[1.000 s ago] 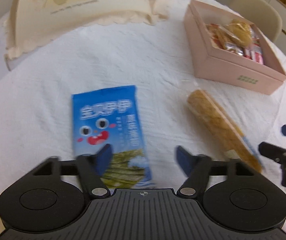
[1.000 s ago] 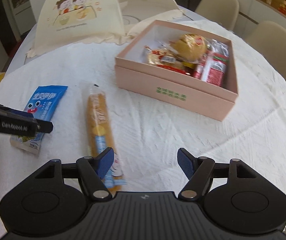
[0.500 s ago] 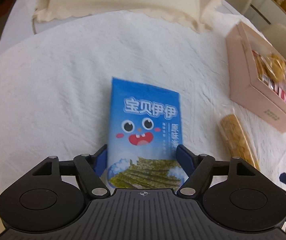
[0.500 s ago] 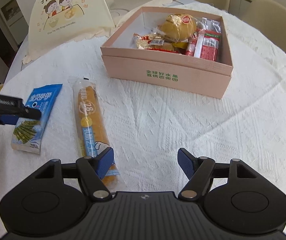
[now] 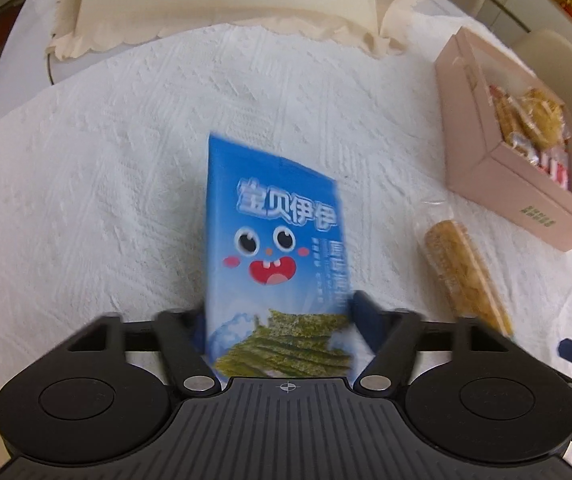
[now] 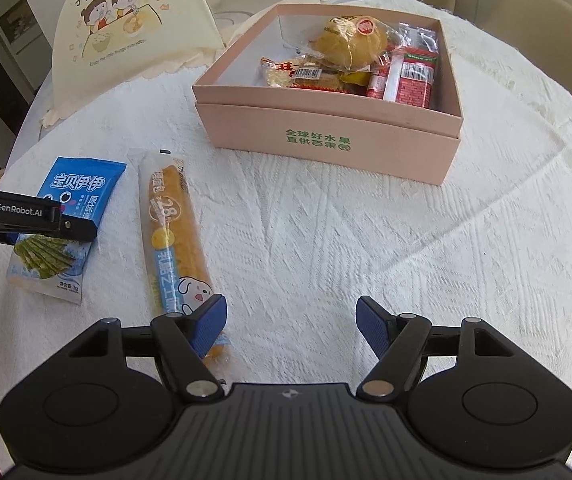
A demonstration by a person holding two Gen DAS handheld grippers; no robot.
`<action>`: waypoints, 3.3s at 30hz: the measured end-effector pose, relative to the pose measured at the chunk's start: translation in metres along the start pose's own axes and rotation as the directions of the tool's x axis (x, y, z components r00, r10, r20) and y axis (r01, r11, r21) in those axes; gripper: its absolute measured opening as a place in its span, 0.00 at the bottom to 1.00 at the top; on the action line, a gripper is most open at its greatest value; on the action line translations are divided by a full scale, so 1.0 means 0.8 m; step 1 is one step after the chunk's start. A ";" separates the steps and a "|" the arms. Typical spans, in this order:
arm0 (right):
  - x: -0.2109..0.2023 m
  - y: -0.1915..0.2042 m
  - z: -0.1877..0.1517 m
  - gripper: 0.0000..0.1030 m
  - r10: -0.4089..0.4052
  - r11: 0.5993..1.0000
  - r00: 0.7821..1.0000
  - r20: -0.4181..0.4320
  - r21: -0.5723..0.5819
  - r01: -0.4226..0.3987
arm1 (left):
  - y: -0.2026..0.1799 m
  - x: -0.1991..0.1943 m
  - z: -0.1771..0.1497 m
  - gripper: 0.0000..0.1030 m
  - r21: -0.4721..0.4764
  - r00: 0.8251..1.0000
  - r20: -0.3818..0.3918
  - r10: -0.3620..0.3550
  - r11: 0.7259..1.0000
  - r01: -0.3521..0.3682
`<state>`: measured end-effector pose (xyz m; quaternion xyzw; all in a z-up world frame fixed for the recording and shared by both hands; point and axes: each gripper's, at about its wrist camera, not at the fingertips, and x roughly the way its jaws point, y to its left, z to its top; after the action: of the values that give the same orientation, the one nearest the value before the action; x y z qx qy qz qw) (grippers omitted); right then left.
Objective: Organize snacks
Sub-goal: 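Set down the seaweed pack and grasp the long bread stick with the left tool, then grasp the blue seaweed pack with the right tool, then drop bread stick into pink box with left tool while right drops seaweed pack in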
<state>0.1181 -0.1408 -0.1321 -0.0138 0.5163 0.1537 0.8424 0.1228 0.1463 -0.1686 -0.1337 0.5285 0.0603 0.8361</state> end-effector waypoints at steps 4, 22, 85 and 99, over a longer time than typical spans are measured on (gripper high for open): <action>-0.002 0.006 0.002 0.70 0.011 1.000 1.000 0.016 -0.027 -0.010 | 0.003 -0.018 -0.008 0.20 0.023 0.998 0.040 -0.050 0.999 0.049; 0.030 0.094 0.027 0.71 0.074 0.973 0.997 -0.010 -0.220 -0.074 | 0.030 0.004 0.018 0.53 0.016 0.998 0.028 -0.056 0.998 0.056; 0.101 0.302 0.062 0.84 0.018 0.969 0.998 -0.065 -0.243 -0.034 | 0.230 -0.098 -0.051 0.35 -0.361 0.982 0.048 -0.184 0.913 0.189; -0.061 0.116 0.030 0.83 -0.047 0.977 0.993 0.104 -0.201 0.068 | 0.048 -0.101 -0.013 0.35 -0.100 0.905 -0.038 -0.423 0.903 0.417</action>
<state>0.0934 -0.0601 -0.0656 -0.1077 0.4548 0.1820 0.8651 0.0691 0.1835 -0.1061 -0.2837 0.5083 -0.1014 0.8068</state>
